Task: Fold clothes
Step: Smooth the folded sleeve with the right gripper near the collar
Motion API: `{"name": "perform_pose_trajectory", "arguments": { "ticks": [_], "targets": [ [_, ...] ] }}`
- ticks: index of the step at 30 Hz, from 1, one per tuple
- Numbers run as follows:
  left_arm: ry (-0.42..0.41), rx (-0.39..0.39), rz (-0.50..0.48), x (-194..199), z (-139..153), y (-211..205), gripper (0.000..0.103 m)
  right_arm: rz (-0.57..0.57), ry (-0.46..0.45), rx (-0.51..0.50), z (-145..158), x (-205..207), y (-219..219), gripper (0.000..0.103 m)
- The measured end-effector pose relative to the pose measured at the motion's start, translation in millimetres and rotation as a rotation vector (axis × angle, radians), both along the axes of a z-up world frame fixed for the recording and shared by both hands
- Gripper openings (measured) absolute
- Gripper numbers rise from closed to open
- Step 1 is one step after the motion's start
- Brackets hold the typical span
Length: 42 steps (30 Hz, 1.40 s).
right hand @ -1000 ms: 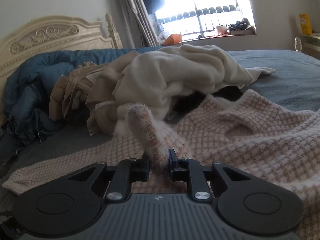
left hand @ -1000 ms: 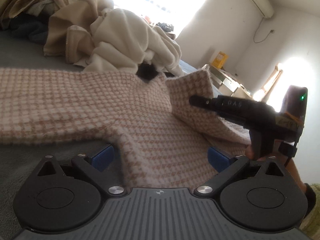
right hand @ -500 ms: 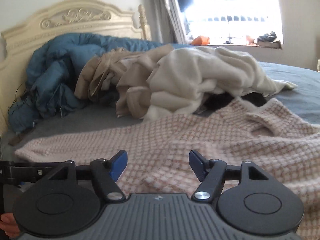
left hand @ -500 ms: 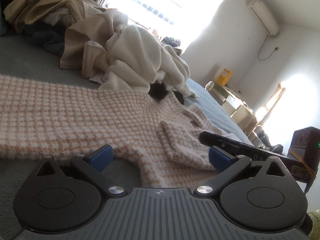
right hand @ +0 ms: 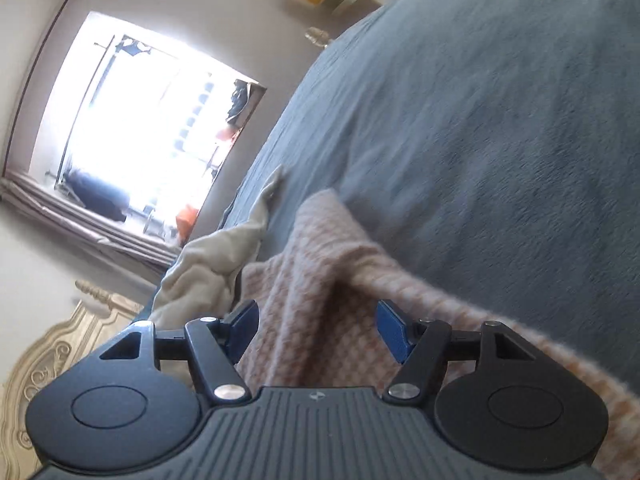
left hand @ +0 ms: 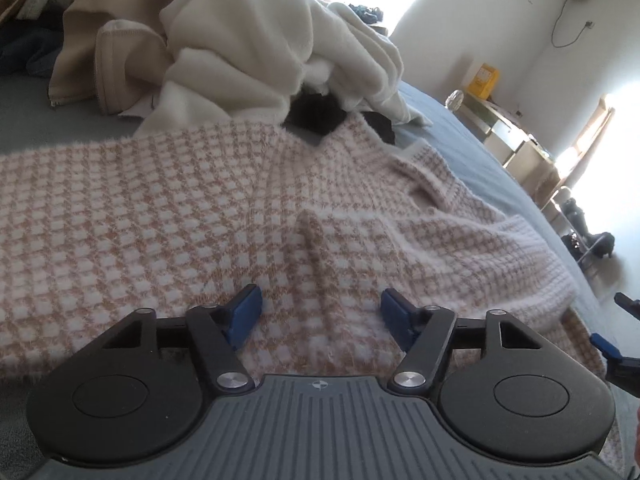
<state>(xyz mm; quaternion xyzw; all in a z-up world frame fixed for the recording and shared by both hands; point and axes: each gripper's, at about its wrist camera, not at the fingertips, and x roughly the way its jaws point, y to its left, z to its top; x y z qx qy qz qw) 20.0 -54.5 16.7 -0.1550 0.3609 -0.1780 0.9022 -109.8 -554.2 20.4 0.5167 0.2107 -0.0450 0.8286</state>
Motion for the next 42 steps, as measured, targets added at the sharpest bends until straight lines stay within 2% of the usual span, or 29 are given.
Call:
{"name": "perform_pose_trajectory", "arguments": {
  "ticks": [2,4,6,8,9,11,13,17,18,19,22,26,30,32,33,34,36,37,39,42],
  "targets": [
    [0.002,-0.001,0.005,2,-2,-1,0.029,0.021,0.006,-0.058,-1,4,-6,0.066],
    [0.003,0.0,0.008,2,-3,-2,0.023,0.074,0.027,-0.177,4,13,-4,0.063],
    [-0.018,0.031,0.01,1,-1,-7,0.019,0.171,0.075,-0.477,19,27,19,0.063],
    [-0.031,0.054,0.013,1,-1,-10,0.017,0.254,0.142,-0.887,27,38,56,0.063],
    [-0.035,0.063,0.014,1,-1,-11,0.016,0.287,0.167,-1.031,24,45,70,0.063],
    [-0.041,0.078,0.019,1,-3,-12,0.016,0.341,0.195,-1.178,16,59,87,0.063],
    [-0.046,0.088,0.022,1,-5,-13,0.016,0.358,0.198,-1.177,12,76,86,0.063],
    [-0.056,0.102,0.021,1,-7,-13,0.018,0.338,0.219,-1.06,-1,105,57,0.061],
    [-0.055,0.097,0.02,1,-8,-12,0.018,0.325,0.233,-1.03,-8,105,43,0.067],
    [-0.054,0.09,0.018,1,-9,-10,0.018,0.313,0.238,-0.982,-14,104,28,0.073],
    [-0.059,0.088,0.01,1,-9,-9,0.018,0.282,0.174,-0.711,-19,90,-20,0.074],
    [-0.078,0.084,-0.007,-3,-3,-5,0.02,0.319,0.234,-0.802,-7,81,-5,0.074],
    [-0.162,0.101,0.023,-18,18,6,0.02,0.303,0.274,-0.857,20,63,2,0.074],
    [-0.248,0.133,0.027,-27,35,4,0.02,0.281,0.235,-0.867,40,58,7,0.071],
    [-0.272,0.141,0.011,-27,41,-2,0.022,0.276,0.187,-0.859,49,59,13,0.065],
    [-0.289,0.144,-0.013,-26,46,-11,0.026,0.271,0.139,-0.852,58,60,18,0.06],
    [-0.303,0.146,-0.055,-22,50,-29,0.031,0.279,0.04,-0.832,70,66,32,0.058],
    [-0.292,0.141,-0.071,-19,46,-39,0.032,0.294,0.01,-0.838,69,72,42,0.056],
    [-0.271,0.131,-0.105,-14,38,-58,0.032,0.325,0.017,-0.852,54,85,61,0.053],
    [-0.233,0.154,-0.11,-8,17,-59,0.032,0.405,0.149,-0.819,-1,103,71,0.046]
  ]
}}
